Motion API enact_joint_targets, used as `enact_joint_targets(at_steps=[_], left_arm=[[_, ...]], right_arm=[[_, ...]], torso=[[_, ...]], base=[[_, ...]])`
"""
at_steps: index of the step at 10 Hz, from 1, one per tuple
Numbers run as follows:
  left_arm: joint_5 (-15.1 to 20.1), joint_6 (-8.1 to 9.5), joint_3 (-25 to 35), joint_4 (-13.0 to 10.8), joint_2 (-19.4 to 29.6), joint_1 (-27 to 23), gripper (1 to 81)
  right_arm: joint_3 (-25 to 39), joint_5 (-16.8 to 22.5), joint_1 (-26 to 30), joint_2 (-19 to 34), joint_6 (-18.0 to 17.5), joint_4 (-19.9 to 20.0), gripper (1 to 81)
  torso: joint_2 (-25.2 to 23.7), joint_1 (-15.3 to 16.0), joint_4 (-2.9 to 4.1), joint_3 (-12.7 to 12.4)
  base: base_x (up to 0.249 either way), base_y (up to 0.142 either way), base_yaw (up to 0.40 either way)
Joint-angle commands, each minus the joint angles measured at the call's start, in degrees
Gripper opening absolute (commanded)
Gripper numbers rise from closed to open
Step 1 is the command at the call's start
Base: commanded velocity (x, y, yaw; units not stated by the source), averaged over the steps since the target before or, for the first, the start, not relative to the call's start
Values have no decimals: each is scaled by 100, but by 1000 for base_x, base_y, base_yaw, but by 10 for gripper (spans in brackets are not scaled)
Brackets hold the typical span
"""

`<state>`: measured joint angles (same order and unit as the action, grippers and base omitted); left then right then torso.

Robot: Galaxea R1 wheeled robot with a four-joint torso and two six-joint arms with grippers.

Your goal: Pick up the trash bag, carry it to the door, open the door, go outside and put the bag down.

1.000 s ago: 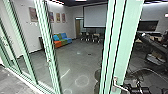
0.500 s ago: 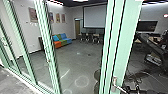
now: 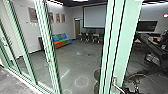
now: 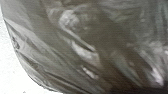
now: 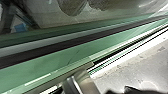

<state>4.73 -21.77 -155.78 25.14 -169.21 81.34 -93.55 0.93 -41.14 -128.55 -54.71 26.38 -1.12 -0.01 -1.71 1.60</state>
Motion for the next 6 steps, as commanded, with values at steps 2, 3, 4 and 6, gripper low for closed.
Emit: enact_joint_targets(at_steps=[2,3,4,6], left_arm=[[388,6,-22,44,88,-298,10],[388,6,-22,44,97,-298,10],[397,6,-22,44,80,-298,10],[397,6,-22,44,44,-263,10]], right_arm=[[-13,294,32,-604,-57,-827,811],[-144,285,-73,-726,-57,-932,811],[-285,285,-136,-807,-57,-1003,811],[-758,172,-408,-1104,-57,-1310,811]], torso=[[0,1,0,0],[0,1,0,0],[0,1,0,0],[0,1,0,-2]], base=[[0,0,0],[0,0,0],[0,0,0],[0,0,0]])
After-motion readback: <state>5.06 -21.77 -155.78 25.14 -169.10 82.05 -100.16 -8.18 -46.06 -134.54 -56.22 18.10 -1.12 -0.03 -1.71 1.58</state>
